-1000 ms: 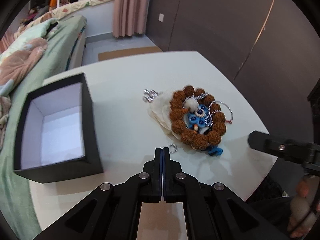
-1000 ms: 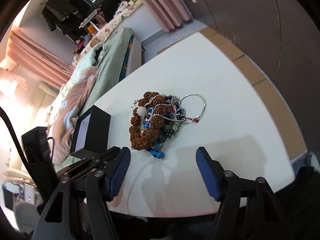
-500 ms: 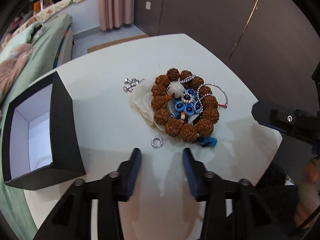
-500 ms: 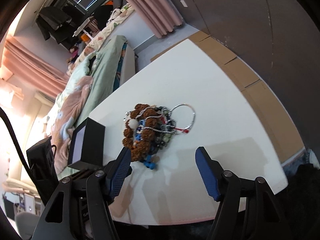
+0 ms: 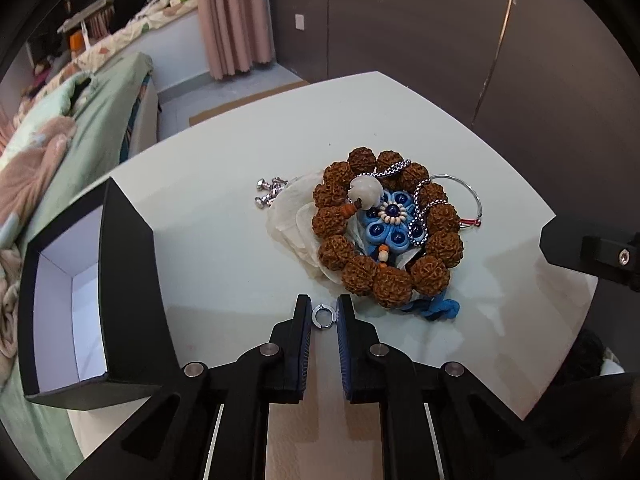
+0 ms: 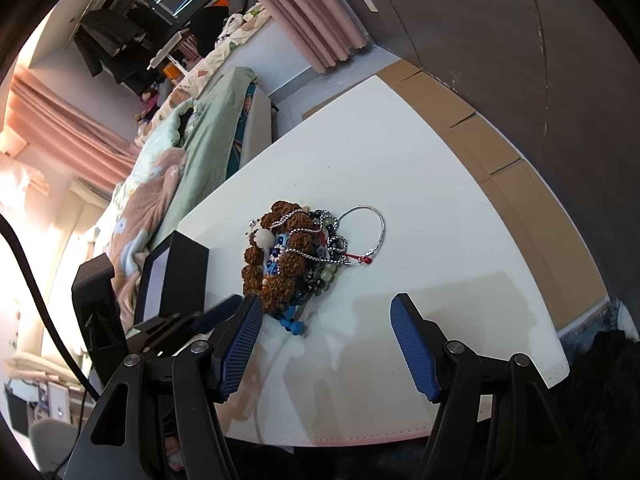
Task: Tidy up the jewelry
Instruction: 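Reach the left tool to the small silver ring and close on it, then carry the silver ring with the left tool over the black box, then drop the ring in the box with left tool while right tool brings brown bracelet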
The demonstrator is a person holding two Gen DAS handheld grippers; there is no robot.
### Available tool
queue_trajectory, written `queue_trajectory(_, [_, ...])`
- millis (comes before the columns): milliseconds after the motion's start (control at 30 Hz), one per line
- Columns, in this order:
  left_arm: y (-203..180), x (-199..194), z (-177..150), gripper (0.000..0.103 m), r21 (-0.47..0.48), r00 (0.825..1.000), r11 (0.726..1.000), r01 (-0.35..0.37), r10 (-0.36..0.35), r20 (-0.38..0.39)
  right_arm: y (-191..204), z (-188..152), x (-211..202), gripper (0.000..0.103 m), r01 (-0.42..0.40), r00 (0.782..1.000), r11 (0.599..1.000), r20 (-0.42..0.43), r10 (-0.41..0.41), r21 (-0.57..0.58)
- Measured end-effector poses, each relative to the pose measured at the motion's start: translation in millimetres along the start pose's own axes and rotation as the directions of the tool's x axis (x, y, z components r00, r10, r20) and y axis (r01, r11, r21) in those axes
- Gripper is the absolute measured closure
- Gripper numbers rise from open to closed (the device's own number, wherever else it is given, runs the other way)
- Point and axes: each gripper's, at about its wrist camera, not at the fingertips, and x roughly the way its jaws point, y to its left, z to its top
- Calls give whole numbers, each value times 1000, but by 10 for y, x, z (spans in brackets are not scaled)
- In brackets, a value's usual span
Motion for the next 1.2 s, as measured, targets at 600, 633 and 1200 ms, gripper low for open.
queue_trajectory(600, [569,-810,-90,90,-155,993,988,13,5,118,658,108,301,49,-81,996,975,-47,73,-205])
queue_trajectory(633, [625,-863,-97,90,-166,992,986,8,13,125,697,113,351,49,-81,996,972,-60,70,-219])
queue_trajectory(1200, [1136,-1204,-223,90,-270,982,962,-43,90,164,1044,79,1003,72,90,969,900,-170,-178,-427])
